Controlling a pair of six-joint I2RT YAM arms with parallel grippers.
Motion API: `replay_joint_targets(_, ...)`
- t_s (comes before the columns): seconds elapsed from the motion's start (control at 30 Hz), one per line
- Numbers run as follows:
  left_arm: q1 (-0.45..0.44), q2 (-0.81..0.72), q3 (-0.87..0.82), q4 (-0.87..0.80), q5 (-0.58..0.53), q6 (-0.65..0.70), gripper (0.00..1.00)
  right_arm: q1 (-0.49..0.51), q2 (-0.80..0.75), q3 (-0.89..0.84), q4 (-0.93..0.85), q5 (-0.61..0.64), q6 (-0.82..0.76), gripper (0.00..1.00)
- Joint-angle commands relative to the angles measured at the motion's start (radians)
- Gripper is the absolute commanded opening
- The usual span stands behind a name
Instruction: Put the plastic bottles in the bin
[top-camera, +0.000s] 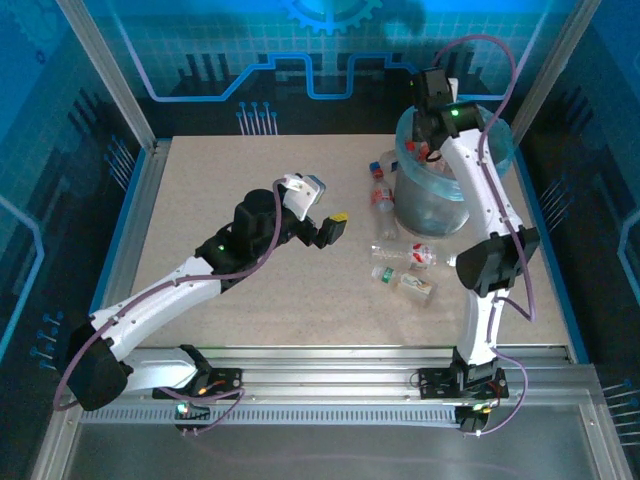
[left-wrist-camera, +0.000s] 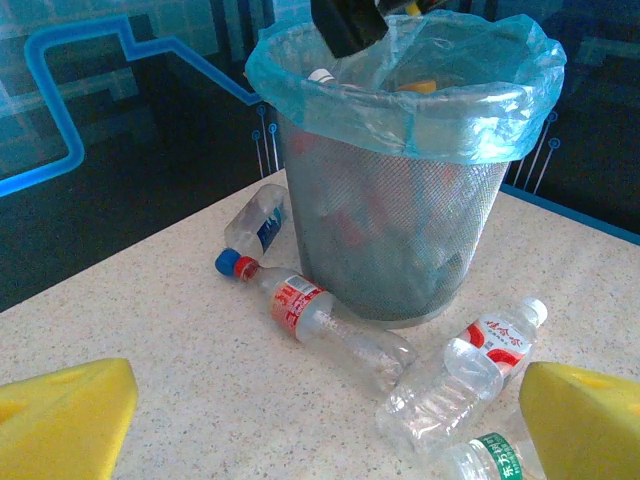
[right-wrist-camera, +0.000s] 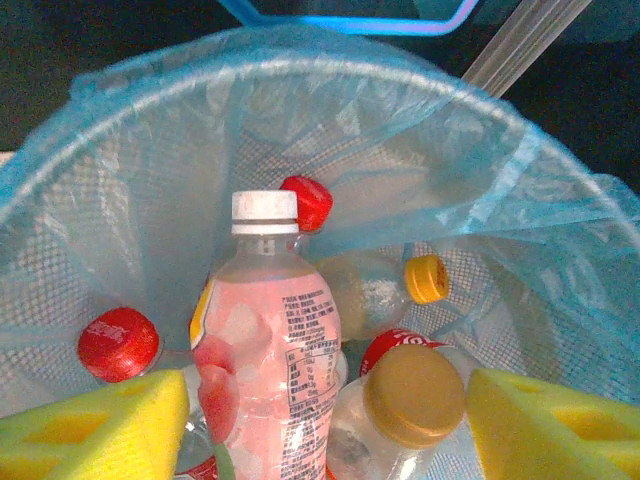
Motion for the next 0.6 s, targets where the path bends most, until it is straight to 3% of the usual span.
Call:
replay_joint_targets(0.0,0.008,-0.014,-0.016,0.026,0.011,-0.013,0.99,0.007,-0.080,-0.028,0.049,-0.006,0.017,0.75)
replay_joint_targets(0.57,0.008,0.009,0.010,-0.019,-0.034,-0.005,0.99,0.201,-0.244,-0.153,0.162,-0.039,-0.005,0.75)
